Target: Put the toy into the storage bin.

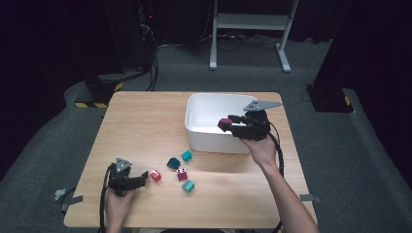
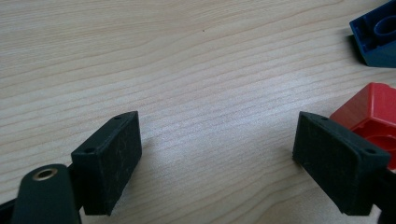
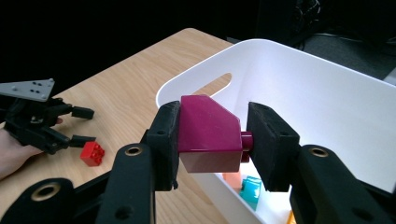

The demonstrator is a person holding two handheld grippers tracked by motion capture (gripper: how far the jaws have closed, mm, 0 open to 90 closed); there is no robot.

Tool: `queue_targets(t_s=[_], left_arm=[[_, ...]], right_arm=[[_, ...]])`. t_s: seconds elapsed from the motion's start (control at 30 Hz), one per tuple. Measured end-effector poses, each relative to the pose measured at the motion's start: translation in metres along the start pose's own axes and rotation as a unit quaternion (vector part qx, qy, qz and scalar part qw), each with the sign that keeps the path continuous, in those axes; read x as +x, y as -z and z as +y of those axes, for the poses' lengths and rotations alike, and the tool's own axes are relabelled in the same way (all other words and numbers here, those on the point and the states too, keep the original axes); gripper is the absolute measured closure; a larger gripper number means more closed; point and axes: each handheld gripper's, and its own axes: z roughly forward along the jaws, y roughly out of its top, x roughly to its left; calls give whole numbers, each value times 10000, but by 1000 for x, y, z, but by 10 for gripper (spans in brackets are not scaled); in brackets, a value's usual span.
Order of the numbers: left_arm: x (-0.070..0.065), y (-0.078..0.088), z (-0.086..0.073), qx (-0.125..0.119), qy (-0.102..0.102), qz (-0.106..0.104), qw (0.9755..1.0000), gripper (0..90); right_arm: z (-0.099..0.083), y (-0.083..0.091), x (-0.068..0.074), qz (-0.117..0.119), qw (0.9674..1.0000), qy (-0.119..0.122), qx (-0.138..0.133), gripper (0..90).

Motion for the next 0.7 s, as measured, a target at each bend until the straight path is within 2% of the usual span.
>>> queue_targets(t_s=[0.17, 0.37, 0.7], left_arm=[[0, 0, 0, -1, 1, 0, 10000, 155], [0, 0, 0, 1, 3, -3, 10000, 155], [0, 0, 0, 1, 5, -5, 10000, 155]], right_arm=[[3, -4, -6, -95, 9999, -48, 81, 562], [8, -6, -10, -162, 9998, -88, 54, 562], [16, -14, -22, -323, 9991, -175, 229, 561]])
